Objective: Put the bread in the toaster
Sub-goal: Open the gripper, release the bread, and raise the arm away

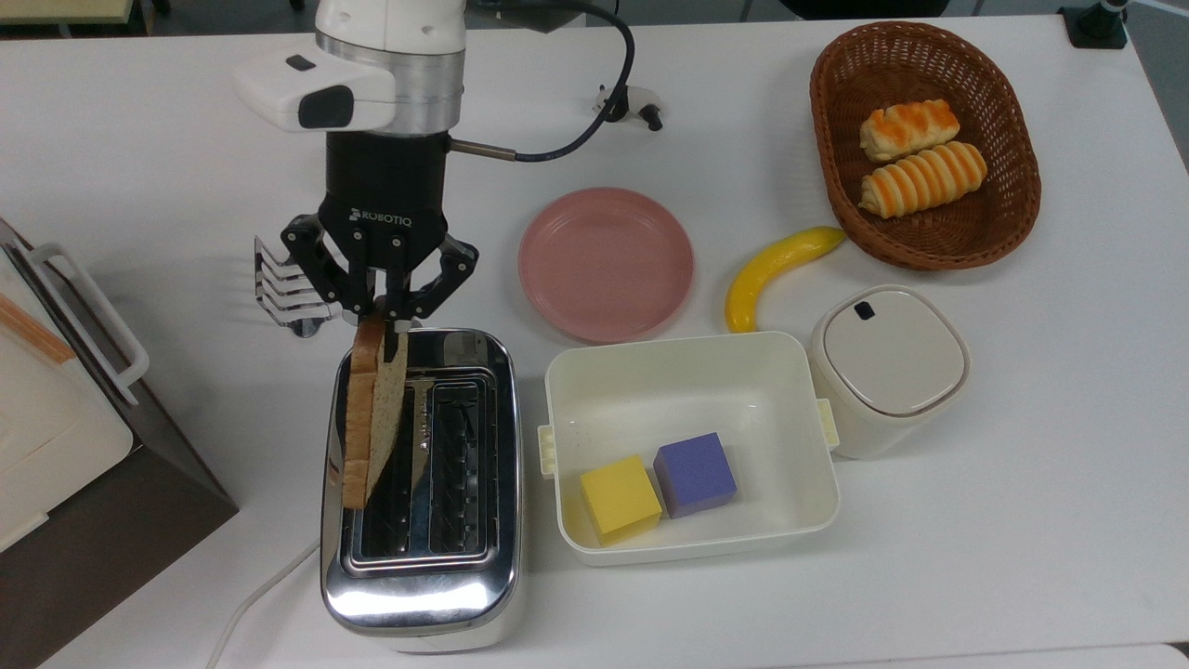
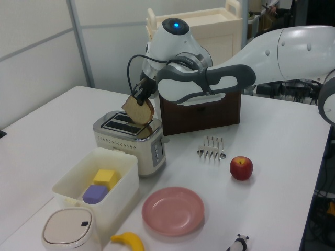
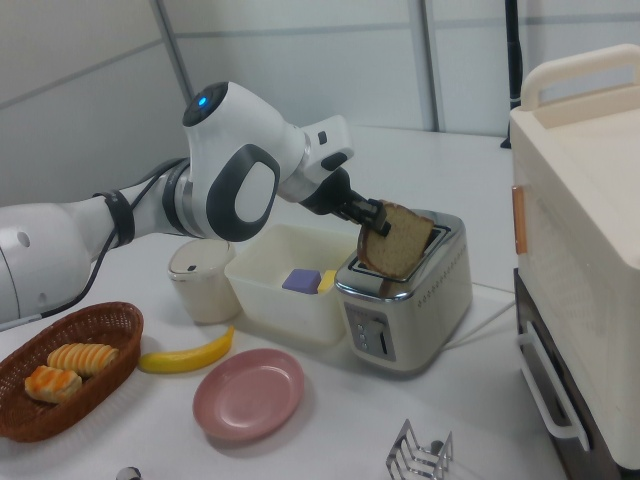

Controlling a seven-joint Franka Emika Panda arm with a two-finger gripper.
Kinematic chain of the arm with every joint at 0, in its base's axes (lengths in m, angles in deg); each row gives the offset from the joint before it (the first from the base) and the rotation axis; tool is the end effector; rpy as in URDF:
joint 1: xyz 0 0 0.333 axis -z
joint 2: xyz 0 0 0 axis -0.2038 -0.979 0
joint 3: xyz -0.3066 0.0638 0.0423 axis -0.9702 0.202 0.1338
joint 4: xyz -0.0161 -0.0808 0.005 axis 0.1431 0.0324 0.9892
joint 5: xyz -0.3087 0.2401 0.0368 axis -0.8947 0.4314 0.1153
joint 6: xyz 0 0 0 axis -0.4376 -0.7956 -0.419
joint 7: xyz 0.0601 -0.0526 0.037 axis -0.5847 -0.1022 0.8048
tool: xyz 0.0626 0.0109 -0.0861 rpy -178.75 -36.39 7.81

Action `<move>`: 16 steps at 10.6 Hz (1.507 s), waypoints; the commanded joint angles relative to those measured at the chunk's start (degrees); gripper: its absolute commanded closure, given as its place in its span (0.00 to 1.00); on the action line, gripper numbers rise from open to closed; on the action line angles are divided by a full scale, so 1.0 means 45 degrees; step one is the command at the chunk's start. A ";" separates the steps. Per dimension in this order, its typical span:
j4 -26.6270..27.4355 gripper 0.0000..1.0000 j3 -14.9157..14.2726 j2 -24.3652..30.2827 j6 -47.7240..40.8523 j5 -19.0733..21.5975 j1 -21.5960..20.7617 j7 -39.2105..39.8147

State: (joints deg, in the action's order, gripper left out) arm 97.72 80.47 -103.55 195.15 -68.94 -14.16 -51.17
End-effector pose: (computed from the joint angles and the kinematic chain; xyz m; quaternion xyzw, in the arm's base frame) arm 0.7161 -0.0327 0.5417 0.9492 -0.0444 0.3029 0.0728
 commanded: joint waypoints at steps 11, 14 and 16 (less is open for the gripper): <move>0.0926 0.00 0.0052 0.2390 -0.8545 0.0114 -0.0912 -0.1726; 0.2017 0.00 0.0482 0.3854 -1.0704 0.0153 -0.0893 -0.0557; 0.2643 0.00 0.0502 0.4734 -1.0767 0.0950 -0.0757 -0.0106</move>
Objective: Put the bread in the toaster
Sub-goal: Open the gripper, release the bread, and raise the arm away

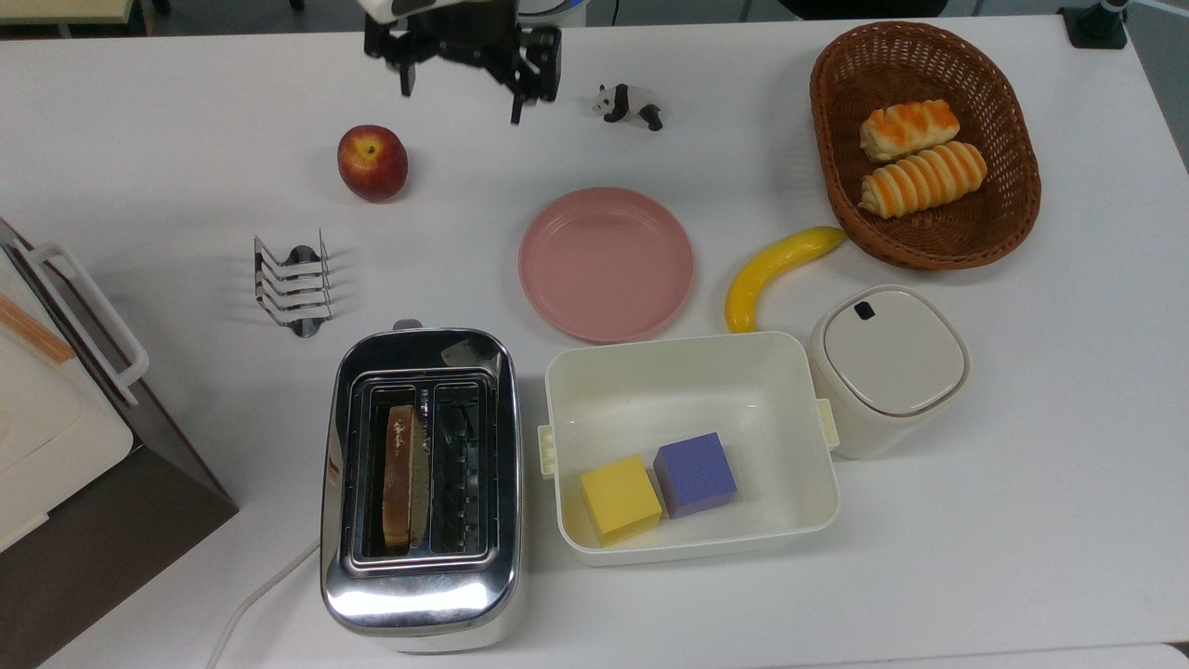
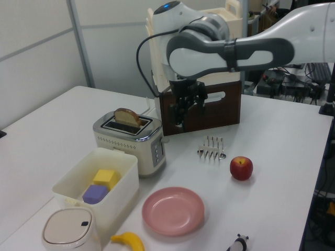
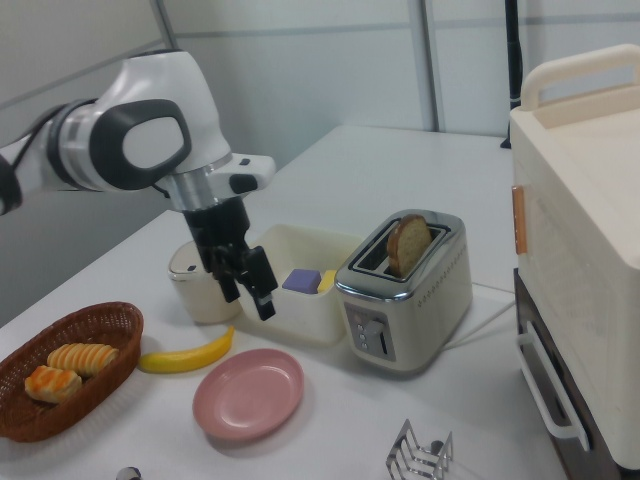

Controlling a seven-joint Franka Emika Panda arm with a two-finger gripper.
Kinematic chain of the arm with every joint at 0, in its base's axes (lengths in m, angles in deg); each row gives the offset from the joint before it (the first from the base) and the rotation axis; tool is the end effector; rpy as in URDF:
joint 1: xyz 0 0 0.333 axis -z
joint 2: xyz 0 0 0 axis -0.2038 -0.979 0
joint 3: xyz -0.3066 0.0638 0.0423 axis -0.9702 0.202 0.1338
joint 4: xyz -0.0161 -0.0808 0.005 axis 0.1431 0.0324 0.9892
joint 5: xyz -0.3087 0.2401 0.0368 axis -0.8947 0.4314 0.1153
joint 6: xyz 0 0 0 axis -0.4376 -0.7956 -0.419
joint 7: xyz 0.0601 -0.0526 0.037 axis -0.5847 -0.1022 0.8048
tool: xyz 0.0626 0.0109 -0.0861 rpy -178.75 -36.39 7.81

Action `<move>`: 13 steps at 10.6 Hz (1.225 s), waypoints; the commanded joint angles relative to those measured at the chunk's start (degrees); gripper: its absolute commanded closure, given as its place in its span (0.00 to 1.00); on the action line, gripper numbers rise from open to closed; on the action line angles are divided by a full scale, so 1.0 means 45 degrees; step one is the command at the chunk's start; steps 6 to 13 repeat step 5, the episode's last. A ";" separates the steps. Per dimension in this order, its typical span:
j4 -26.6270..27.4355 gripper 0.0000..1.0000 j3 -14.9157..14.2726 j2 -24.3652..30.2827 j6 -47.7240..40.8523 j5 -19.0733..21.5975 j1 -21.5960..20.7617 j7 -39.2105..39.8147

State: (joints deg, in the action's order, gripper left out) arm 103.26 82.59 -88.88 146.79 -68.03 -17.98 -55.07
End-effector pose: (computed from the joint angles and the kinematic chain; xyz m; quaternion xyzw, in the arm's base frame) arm 0.5886 0.0107 0.5681 0.9934 -0.0783 -0.0273 0.0794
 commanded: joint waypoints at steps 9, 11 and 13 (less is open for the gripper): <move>0.1375 0.00 0.0052 0.1519 0.0117 0.0927 0.0425 0.1170; 0.1375 0.00 0.0052 0.1519 0.0117 0.0927 0.0425 0.1170; 0.1375 0.00 0.0052 0.1519 0.0117 0.0927 0.0425 0.1170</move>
